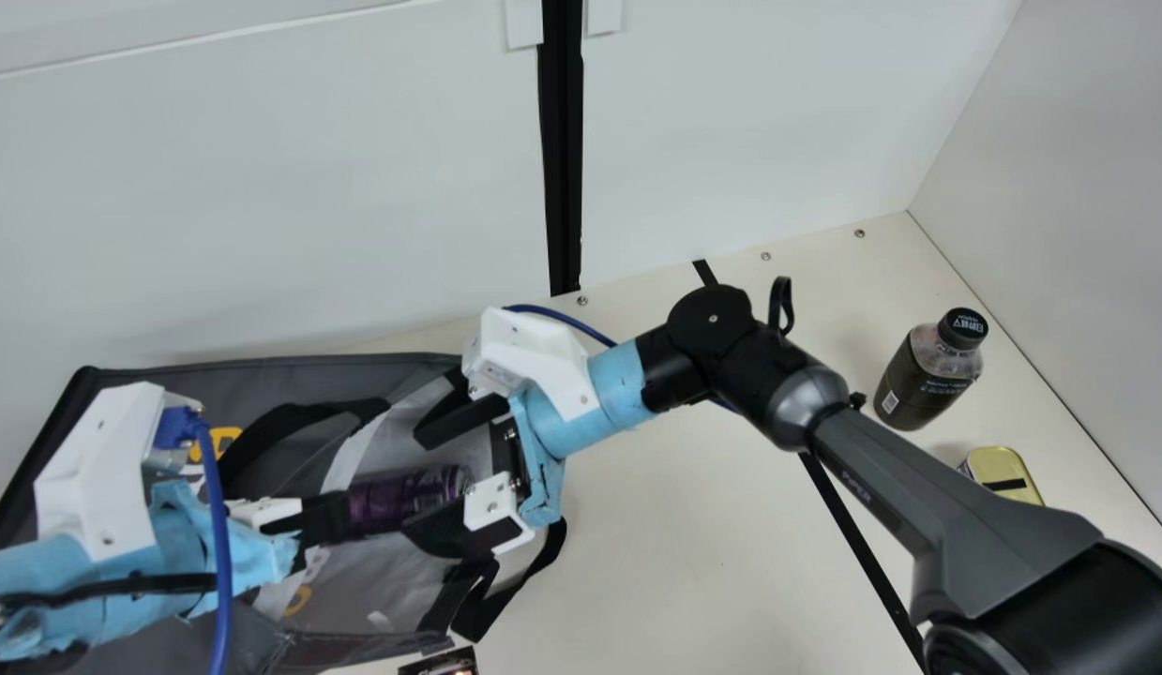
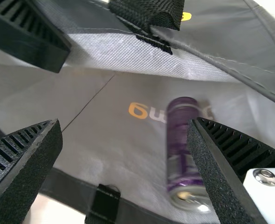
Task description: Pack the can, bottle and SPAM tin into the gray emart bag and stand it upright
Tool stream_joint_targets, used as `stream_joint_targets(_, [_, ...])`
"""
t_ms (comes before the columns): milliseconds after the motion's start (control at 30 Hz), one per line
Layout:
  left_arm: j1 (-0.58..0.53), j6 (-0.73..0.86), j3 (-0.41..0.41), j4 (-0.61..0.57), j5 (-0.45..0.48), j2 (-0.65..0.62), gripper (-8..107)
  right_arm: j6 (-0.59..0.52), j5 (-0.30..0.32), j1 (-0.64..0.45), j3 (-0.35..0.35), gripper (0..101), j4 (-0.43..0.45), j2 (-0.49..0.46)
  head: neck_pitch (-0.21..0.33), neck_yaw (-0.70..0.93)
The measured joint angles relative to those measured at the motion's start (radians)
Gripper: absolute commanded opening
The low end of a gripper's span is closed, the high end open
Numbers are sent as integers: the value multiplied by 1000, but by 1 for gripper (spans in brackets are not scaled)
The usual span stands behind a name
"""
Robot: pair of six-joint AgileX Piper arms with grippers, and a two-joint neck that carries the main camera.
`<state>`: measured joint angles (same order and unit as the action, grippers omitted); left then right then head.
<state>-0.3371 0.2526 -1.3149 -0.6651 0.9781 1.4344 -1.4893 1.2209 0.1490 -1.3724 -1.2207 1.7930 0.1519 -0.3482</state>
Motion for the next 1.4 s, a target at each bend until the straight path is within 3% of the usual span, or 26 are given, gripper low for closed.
stream_joint_targets(467, [0,0,0,0,0,0,-8,24,1,-78,59,95,60,-122,0,0])
stream_joint_targets(933, [0,0,0,0,0,0,-8,78,-51,-184,136,95,123,-270,0,0])
stream_joint_targets(1400, [0,0,0,0,0,0,-8,153,-106,-302,171,95,213,-397,0,0])
